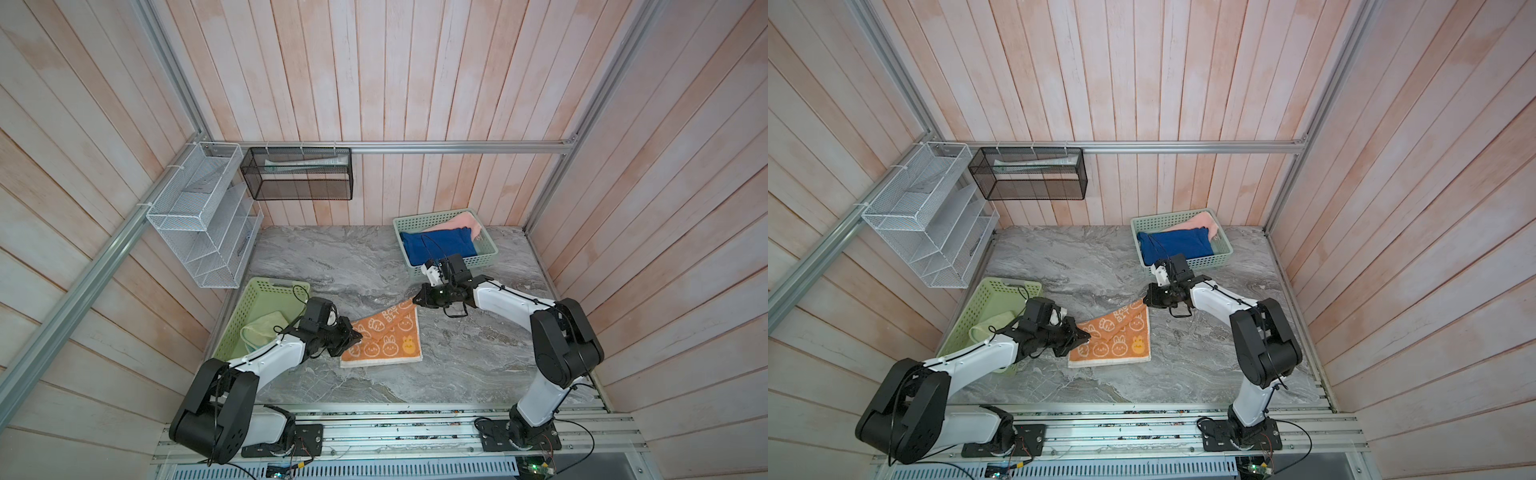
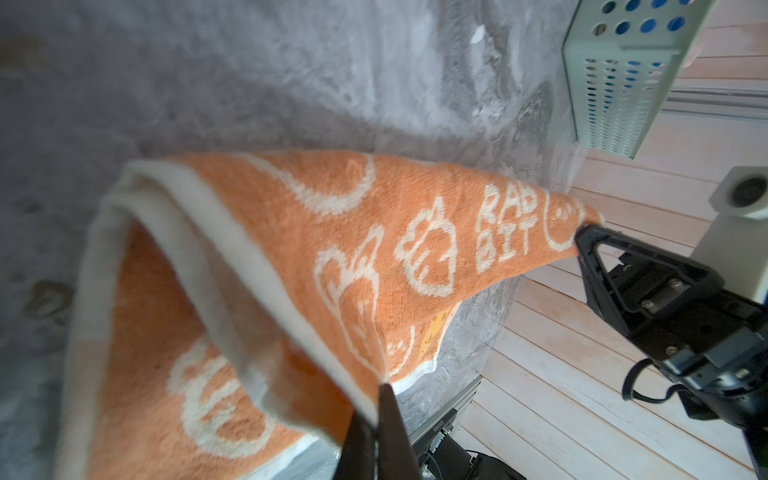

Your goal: Fold and stack the towels

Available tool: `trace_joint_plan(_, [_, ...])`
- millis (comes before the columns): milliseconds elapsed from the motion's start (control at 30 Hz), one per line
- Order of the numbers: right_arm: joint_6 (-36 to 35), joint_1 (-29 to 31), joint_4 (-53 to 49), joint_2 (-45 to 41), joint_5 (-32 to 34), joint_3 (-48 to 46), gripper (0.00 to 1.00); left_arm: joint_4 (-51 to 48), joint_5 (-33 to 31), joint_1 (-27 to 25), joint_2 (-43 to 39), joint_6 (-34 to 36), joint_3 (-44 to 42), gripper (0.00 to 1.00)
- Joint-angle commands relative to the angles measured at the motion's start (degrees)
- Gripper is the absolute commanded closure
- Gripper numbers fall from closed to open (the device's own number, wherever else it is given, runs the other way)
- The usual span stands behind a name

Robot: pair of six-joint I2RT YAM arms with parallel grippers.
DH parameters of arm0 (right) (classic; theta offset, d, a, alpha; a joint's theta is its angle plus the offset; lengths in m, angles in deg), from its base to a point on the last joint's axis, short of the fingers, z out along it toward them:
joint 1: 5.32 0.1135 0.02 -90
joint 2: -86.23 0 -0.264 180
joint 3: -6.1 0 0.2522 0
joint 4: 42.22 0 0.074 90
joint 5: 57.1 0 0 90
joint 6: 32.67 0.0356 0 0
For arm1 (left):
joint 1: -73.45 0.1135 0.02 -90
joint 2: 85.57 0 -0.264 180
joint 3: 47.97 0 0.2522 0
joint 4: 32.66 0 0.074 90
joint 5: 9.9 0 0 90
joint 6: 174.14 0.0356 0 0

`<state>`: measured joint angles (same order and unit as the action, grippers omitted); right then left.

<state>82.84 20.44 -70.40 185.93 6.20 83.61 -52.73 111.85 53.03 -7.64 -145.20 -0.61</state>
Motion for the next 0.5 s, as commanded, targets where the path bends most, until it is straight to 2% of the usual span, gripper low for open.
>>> trace_joint_plan(0, [-1.74, -1.56, -3.39, -2.01, 1.16, -0.59, 1.0, -3.14, 0.87, 0.54, 1.84, 6.3, 5.61, 1.0])
trace_joint_plan(233, [-2.11, -2.73, -5.81, -4.0, 0.33, -0.46, 1.0, -9.88, 6.53, 5.95, 8.29, 19.68, 16.43, 1.0])
trace_joint_plan(467, [1.2, -1.44, -4.51, -8.72, 0.2, -4.95, 1.0, -12.15, 10.5, 10.01, 8.99, 26.42, 17.87, 1.0])
